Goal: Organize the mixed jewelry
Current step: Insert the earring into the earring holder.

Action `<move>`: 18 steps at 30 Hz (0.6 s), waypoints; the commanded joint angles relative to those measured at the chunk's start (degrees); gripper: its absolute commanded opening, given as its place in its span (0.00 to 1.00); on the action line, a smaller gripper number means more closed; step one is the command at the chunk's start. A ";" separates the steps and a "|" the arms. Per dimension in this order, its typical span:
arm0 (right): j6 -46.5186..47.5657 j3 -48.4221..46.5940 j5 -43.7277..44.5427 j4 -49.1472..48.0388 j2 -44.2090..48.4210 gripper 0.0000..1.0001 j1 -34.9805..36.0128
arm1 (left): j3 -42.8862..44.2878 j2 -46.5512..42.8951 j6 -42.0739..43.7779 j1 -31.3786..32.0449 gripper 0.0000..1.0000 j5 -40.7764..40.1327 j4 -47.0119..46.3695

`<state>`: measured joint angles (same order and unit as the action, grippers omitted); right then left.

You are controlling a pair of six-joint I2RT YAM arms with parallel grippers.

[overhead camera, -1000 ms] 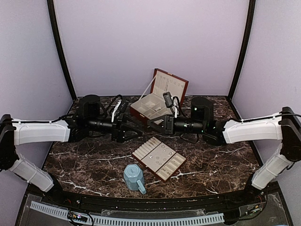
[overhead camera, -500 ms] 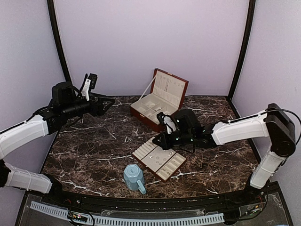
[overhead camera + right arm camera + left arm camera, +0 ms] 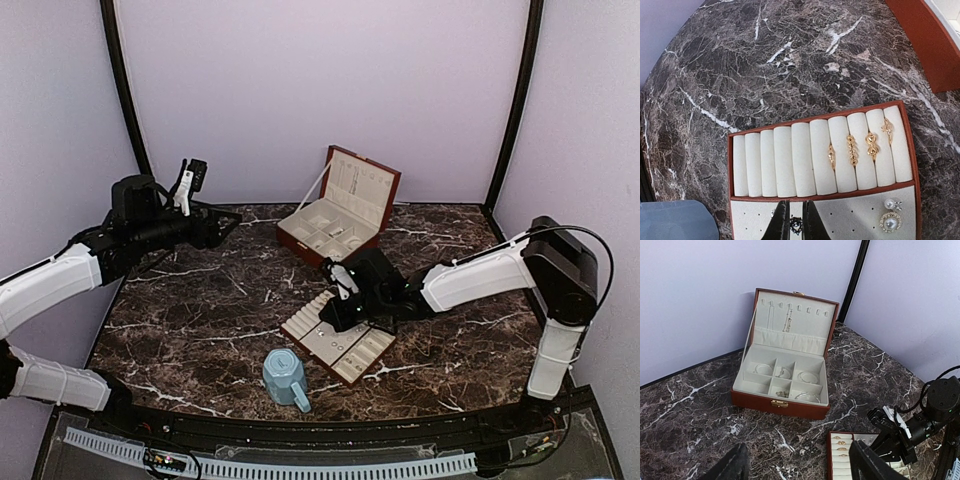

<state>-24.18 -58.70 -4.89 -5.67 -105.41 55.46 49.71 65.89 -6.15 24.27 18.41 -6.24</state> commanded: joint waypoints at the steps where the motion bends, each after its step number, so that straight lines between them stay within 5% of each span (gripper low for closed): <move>1: 1.52 -2.34 2.07 1.14 -1.49 0.06 0.61 | 1.95 -0.04 0.71 -0.10 0.71 -0.06 0.83; 18: 2.56 -3.64 4.34 4.18 -2.61 0.06 1.38 | 2.32 0.02 0.70 -0.13 0.71 0.19 1.28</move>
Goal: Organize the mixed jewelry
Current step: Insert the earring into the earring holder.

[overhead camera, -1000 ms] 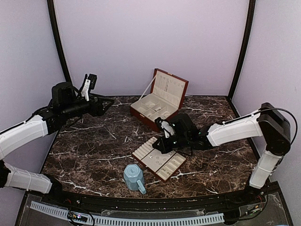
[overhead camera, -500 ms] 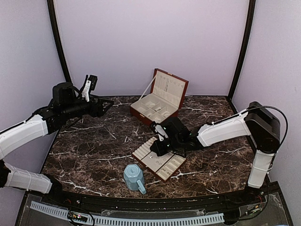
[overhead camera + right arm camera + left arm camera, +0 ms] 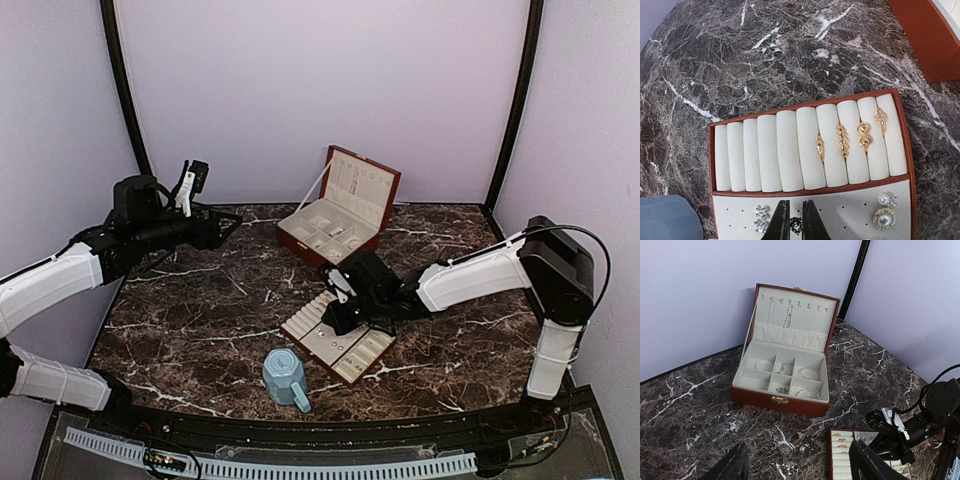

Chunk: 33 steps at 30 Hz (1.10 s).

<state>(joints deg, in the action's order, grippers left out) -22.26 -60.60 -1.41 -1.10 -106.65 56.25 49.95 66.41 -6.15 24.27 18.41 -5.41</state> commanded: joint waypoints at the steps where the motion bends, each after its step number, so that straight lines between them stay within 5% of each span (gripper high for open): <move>1: 0.64 -1.87 0.88 -0.39 -1.55 0.06 0.57 | 2.08 -0.61 0.75 -0.11 0.71 0.12 0.47; 33: 2.70 -4.02 6.17 4.25 -3.24 0.06 1.89 | 2.04 -0.89 0.88 -0.10 0.71 0.07 0.55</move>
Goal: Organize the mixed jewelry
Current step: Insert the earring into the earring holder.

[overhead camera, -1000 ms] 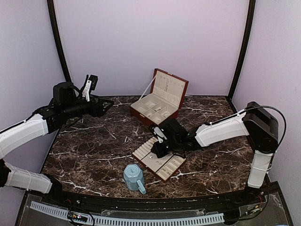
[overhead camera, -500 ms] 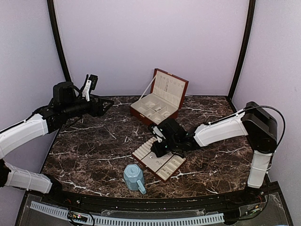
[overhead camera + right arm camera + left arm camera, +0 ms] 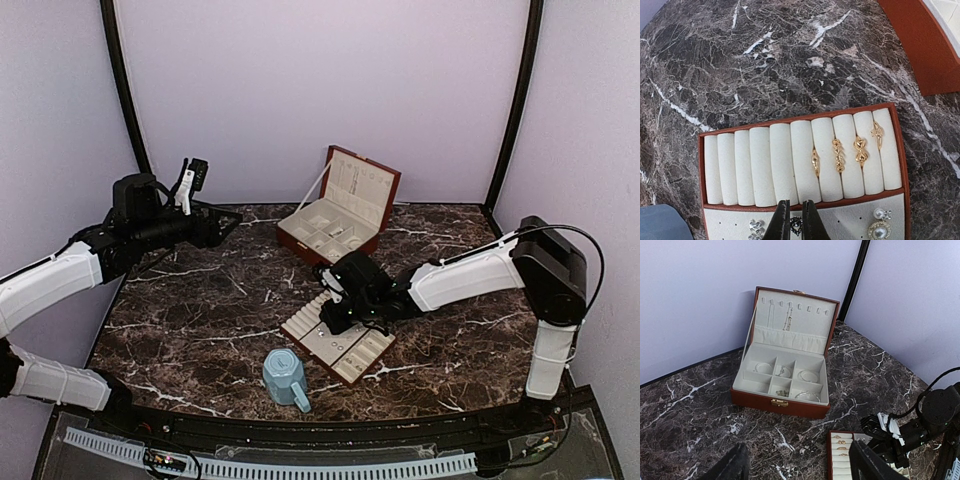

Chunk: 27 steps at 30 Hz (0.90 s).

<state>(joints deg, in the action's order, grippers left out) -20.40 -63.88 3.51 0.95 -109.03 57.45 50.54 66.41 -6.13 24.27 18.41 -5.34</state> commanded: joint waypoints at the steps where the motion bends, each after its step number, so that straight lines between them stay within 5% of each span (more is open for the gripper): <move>1: 0.82 -0.68 1.32 2.37 -0.65 0.06 0.73 | 1.48 -0.91 0.86 -0.10 0.71 0.06 0.46; 27: 0.78 -0.72 1.56 4.55 0.20 0.05 1.12 | 1.49 -1.35 0.86 -0.10 0.71 0.15 0.51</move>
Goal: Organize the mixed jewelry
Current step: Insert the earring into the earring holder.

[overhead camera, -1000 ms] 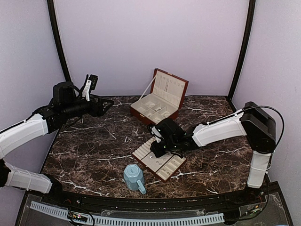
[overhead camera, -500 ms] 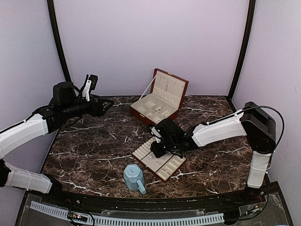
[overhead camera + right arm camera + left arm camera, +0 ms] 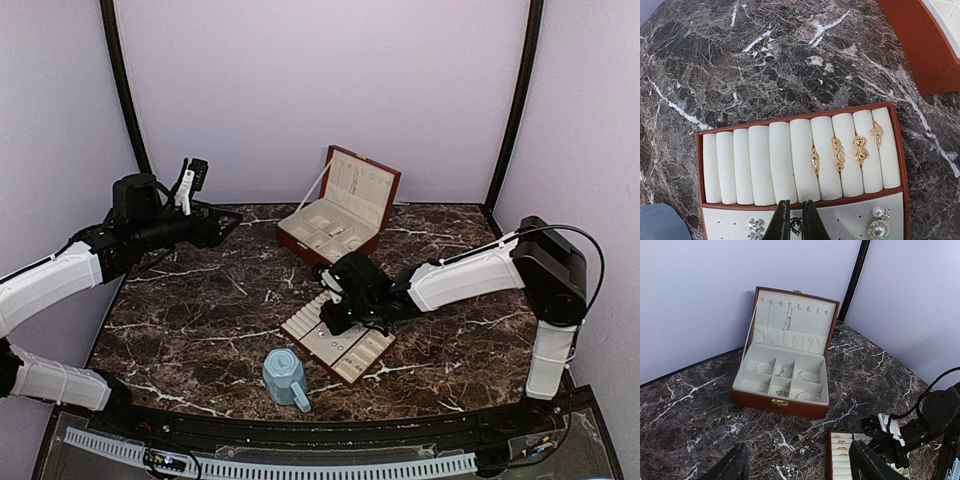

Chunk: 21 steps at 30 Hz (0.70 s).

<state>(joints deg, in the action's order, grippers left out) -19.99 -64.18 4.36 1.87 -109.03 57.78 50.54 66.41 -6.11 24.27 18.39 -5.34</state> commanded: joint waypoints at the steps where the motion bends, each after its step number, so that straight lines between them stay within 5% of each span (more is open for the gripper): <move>1: 0.36 -0.38 0.81 3.78 0.30 0.05 0.80 | 1.49 -1.36 0.84 -0.10 0.71 0.20 0.51; 21: 0.20 -0.24 1.25 4.64 1.15 0.06 1.17 | 1.49 -1.71 0.75 -0.10 0.72 0.15 0.51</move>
<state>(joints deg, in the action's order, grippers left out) -19.99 -64.29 5.39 2.57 -108.86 58.15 50.54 66.41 -6.11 24.27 18.39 -5.34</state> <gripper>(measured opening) 0.057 0.714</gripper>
